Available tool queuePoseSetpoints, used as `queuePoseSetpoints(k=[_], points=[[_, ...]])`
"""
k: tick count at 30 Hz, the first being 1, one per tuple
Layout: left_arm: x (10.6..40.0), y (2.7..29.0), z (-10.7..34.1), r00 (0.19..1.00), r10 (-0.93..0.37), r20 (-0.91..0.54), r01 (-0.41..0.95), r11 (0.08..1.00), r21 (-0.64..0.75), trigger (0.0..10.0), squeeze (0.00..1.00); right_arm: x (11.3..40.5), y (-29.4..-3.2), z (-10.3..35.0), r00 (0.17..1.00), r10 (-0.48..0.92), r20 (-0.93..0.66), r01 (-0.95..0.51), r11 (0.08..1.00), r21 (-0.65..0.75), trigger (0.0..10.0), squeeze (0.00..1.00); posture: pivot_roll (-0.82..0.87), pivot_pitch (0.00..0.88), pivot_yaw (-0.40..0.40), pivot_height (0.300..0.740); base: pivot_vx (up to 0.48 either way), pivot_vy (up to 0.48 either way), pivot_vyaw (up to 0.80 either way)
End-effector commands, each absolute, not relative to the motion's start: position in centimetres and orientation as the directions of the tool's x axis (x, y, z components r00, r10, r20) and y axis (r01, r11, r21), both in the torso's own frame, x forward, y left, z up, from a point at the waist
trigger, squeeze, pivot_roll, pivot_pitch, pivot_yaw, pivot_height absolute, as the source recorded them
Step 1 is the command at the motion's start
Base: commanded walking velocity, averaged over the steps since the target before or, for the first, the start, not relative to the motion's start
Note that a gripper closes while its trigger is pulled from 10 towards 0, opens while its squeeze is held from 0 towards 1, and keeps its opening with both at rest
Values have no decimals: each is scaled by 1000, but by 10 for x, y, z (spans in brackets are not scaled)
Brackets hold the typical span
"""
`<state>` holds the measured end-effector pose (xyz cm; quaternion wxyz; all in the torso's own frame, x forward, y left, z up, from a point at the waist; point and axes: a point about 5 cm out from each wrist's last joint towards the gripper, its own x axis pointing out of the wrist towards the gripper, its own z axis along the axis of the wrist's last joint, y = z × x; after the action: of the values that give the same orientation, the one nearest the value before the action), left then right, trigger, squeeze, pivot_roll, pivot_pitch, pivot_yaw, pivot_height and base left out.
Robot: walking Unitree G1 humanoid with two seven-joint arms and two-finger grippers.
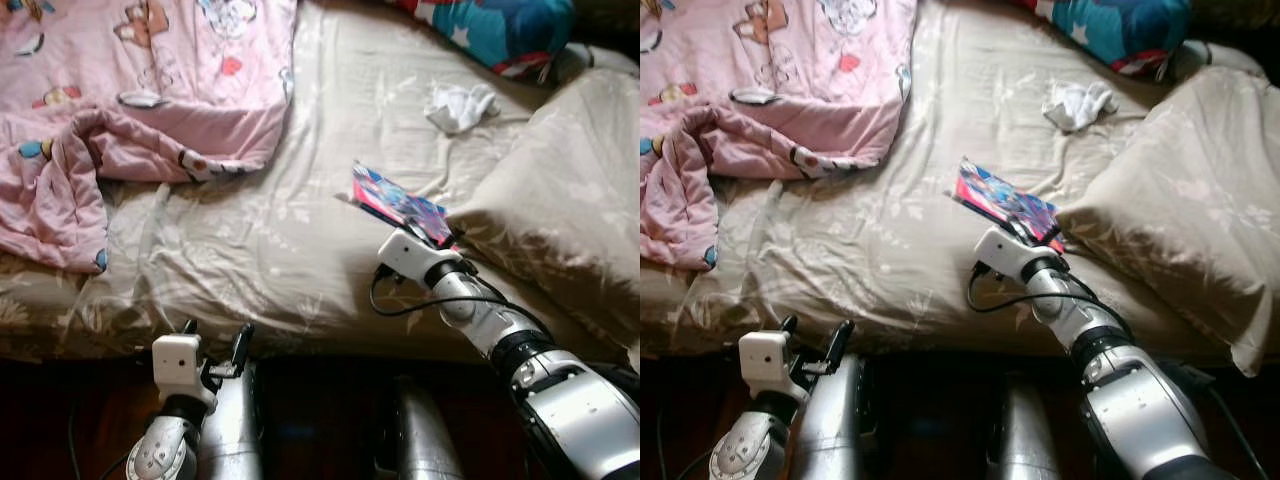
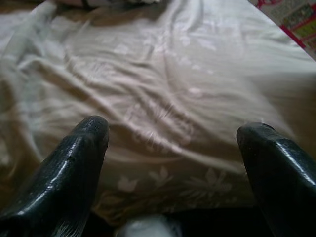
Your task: Clean up the room
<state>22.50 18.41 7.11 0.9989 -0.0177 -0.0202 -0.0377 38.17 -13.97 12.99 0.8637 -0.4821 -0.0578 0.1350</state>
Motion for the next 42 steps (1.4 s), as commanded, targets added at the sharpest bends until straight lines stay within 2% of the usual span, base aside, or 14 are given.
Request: queuePoseSetpoints(k=[1, 4, 5, 7, 10, 13, 14, 17, 20, 22, 28, 30, 42], points=[[219, 185, 65, 997, -73, -1, 73, 997, -27, 10000, 0, 381, -133, 132, 941, 337, -24, -186, 460, -868, 10000, 0, 191, 411, -66, 612, 0, 0, 0], [215, 185, 65, 998, -69, -8, 69, 997, -28, 10000, 0, 380, -132, 127, 940, 340, -42, -196, 434, -879, 10000, 0, 199, 428, -64, 612, 0, 0, 0], [214, 185, 65, 998, -67, -12, 66, 997, -28, 10000, 0, 382, -132, 132, 948, 317, -21, -184, 496, -848, 10000, 0, 199, 436, -63, 612, 0, 0, 0], [212, 186, 65, 998, -65, -15, 64, 998, -28, 10000, 0, 385, -133, 138, 954, 301, 6, -159, 519, -840, 10000, 0, 198, 437, -63, 612, 0, 0, 0], [209, 186, 65, 998, -64, -24, 63, 998, -28, 10000, 0, 388, -132, 148, 944, 327, 48, -107, 440, -891, 10000, 0, 195, 447, -64, 612, 0, 0, 0], [206, 186, 64, 998, -63, -29, 62, 998, -27, 10000, 0, 393, -132, 163, 939, 327, 109, -45, 429, -902, 10000, 0, 198, 455, -66, 612, 0, 0, 0], [205, 186, 65, 998, -61, -32, 60, 998, -28, 10000, 0, 394, -131, 171, 928, 340, 150, 5, 394, -919, 10000, 0, 197, 459, -68, 612, 0, 0, 0], [203, 185, 64, 998, -58, -37, 57, 998, -30, 10000, 0, 395, -129, 176, 920, 352, 172, 30, 374, -927, 10000, 0, 197, 463, -69, 612, 0, 0, 0], [201, 183, 64, 997, -58, -41, 57, 998, -32, 10000, 0, 393, -128, 166, 924, 369, 103, -42, 365, -930, 10000, 0, 196, 469, -70, 612, 0, 0, 0], [199, 181, 64, 997, -59, -46, 58, 998, -35, 10000, 0, 384, -124, 140, 911, 411, -23, -154, 289, -945, 10000, 0, 201, 476, -71, 612, 0, 0, 0], [197, 183, 64, 997, -54, -54, 53, 998, -32, 10000, 0, 368, -128, 99, 906, 373, -202, -323, 298, -898, 10000, 0, 209, 486, -72, 612, 0, 0, 0], [197, 184, 64, 997, -53, -56, 51, 998, -29, 10000, 0, 362, -131, 85, 892, 361, -274, -376, 252, -892, 10000, 0, 215, 488, -70, 612, 0, 0, 0], [196, 183, 65, 997, -58, -60, 56, 998, -30, 10000, 0, 364, -145, 86, 916, 286, -280, -361, 289, -887, 10000, 0, 212, 488, -67, 612, 0, 0, 0]])
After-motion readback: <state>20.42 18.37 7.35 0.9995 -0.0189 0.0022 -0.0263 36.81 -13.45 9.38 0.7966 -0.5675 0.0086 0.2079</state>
